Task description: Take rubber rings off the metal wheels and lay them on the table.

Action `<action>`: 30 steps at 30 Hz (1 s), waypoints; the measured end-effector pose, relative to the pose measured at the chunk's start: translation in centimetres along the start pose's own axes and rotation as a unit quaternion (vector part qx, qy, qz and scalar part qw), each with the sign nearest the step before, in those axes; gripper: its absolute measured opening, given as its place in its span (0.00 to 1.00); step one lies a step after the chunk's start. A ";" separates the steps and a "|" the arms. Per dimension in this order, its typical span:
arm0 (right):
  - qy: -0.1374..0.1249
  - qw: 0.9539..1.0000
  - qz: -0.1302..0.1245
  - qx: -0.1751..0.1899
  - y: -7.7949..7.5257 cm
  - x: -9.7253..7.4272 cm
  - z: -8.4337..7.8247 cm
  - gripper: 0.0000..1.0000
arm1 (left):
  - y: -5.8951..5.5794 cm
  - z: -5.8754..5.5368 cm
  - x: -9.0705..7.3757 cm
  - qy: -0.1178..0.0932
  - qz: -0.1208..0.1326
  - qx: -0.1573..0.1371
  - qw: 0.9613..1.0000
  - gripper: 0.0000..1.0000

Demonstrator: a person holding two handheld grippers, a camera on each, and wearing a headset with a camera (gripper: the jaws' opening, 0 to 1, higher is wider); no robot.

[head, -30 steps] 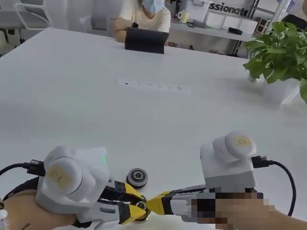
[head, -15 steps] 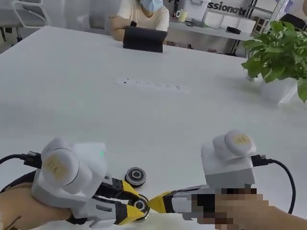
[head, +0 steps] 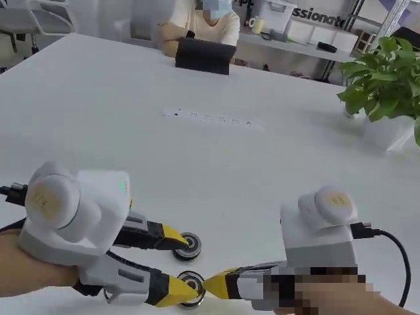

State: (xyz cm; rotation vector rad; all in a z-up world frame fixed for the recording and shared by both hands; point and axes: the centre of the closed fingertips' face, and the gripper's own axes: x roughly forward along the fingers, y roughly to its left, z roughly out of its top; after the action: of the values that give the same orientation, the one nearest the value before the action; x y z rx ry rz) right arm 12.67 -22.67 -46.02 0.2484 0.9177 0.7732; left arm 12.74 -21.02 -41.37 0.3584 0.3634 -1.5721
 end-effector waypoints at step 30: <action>-0.034 0.999 0.020 -0.033 1.9 -1.4 2.1 0.00 | 0.3 1.8 -10.0 -0.020 0.072 -0.004 0.997 0.71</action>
State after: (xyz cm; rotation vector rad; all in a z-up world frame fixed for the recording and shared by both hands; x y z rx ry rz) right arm 12.88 -21.99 -42.95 0.2334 0.8243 0.8261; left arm 13.31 -12.82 -35.34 0.3392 0.3054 -1.4339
